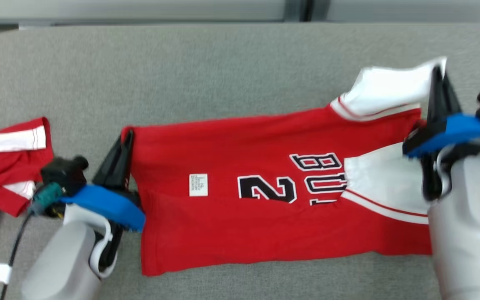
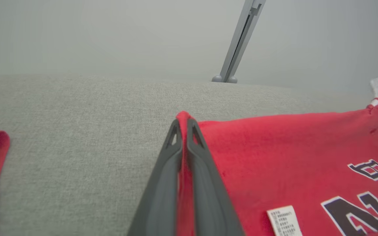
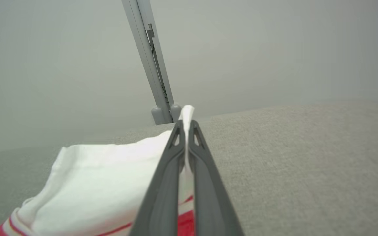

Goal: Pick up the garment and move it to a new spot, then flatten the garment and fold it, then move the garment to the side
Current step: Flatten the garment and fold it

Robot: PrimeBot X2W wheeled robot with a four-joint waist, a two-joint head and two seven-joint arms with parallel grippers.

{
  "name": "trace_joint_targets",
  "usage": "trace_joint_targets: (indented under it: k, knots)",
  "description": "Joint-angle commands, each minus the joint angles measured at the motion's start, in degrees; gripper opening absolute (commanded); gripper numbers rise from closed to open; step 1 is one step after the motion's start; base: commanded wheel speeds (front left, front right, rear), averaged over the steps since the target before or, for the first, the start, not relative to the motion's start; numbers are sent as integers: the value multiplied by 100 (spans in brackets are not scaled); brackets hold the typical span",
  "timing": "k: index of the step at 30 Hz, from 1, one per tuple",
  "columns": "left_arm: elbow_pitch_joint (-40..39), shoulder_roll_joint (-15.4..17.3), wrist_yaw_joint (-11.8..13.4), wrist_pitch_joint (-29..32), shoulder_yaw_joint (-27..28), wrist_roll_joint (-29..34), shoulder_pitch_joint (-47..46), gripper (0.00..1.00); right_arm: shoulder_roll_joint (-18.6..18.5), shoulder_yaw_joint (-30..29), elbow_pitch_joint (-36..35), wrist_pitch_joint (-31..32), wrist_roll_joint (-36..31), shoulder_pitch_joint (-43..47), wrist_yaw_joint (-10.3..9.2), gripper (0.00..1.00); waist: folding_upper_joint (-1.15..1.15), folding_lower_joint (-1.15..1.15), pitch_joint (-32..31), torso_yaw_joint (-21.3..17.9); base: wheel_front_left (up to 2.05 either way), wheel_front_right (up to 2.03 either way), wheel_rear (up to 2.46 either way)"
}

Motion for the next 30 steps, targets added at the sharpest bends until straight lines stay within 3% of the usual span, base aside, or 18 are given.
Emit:
trace_joint_targets:
  k: [1,5,13,14,15,16,23,30]
  knots:
    - [5,-36,17,-14,60,90,209,0,-11,116,-108,-32,178,389,-2,0,0,0,-330,-235,0,0,0]
    - [46,-200,16,-14,272,185,739,0,-15,373,-445,-37,867,1378,-2,0,0,0,-656,-308,0,0,0]
    - [218,-443,16,-14,386,337,1467,0,-16,478,-778,-44,1617,2723,-2,0,0,0,-958,-339,0,0,0]
    - [265,-472,16,-14,416,352,1525,13,-16,490,-739,-44,1634,2808,-2,0,0,0,-979,-341,0,0,0]
    - [308,-505,16,-14,452,398,1591,50,-15,505,-695,-43,1597,2877,-1,91,0,0,-1007,-344,0,0,0]
    - [337,-536,16,-14,507,441,1640,100,-16,529,-708,-45,1587,2893,-2,100,0,0,-1029,-348,0,0,0]
    - [-49,-784,178,-14,1348,1145,2038,100,-14,571,-1272,-41,813,3045,-1,100,0,0,-1219,-320,0,0,0]
    - [-525,-1102,183,-14,1871,2029,2518,100,-19,1020,-1554,-42,250,3348,-2,100,0,0,-1545,-229,0,0,0]
